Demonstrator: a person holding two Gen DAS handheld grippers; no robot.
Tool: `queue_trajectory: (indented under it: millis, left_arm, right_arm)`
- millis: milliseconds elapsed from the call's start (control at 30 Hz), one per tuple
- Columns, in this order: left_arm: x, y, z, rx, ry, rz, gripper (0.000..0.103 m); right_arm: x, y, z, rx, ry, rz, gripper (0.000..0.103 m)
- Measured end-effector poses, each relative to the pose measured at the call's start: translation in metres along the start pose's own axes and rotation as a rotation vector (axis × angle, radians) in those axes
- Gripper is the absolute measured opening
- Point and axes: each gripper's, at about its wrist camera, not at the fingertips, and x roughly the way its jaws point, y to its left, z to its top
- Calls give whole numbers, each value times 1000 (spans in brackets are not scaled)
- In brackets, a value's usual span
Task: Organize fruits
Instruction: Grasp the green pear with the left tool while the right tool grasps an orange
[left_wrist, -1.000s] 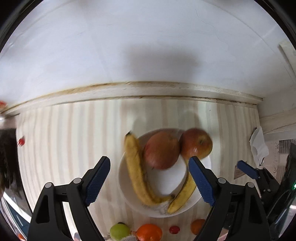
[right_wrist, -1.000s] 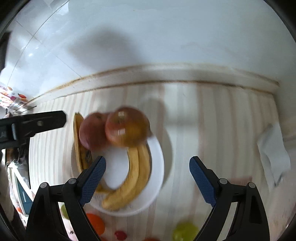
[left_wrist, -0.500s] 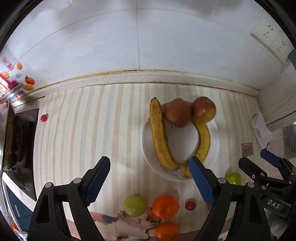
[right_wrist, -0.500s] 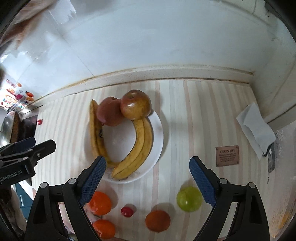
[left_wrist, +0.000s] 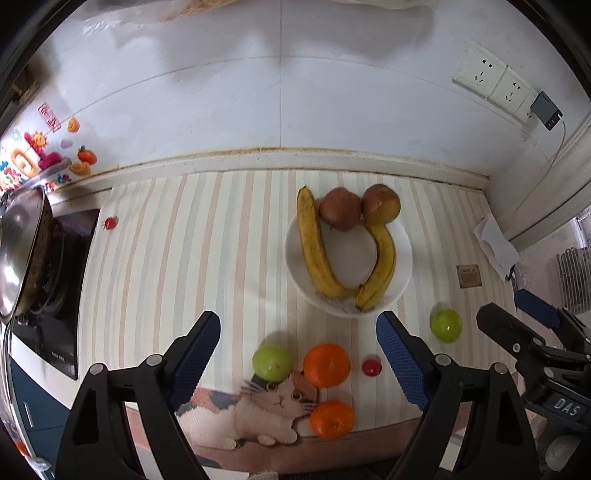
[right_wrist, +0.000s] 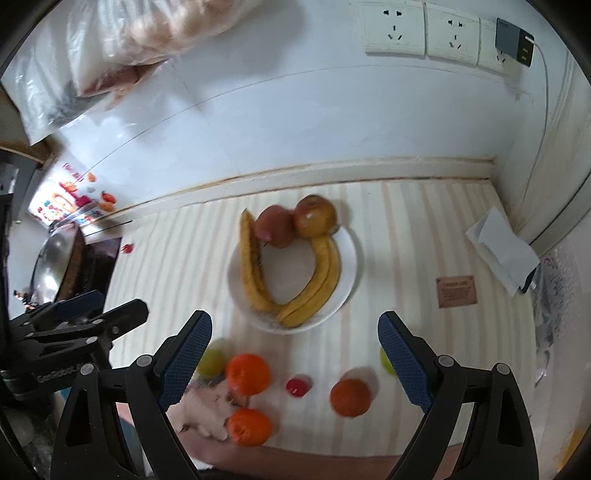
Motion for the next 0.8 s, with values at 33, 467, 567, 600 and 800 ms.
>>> queue_trajectory:
  millis: [33,467,567,600,800]
  left_arm:
    - [4,3,-6,1,12,6,86]
    - [130,36,-53,-24,284,108,86]
    - [156,34,-55,6,338,94,86]
    - [164,33,-56,19,354,85,86]
    - [192,34,-65,-14,421,-7,54]
  right_arm:
    - [5,-1,-5,4,25,14,94]
    - [134,-11,-62,103,300,110,72]
    - [154,-5,-69,99,330,112,72]
    - [159,-3,-71,99,340,115,72]
    - [178,4,-79,92,379,112,72]
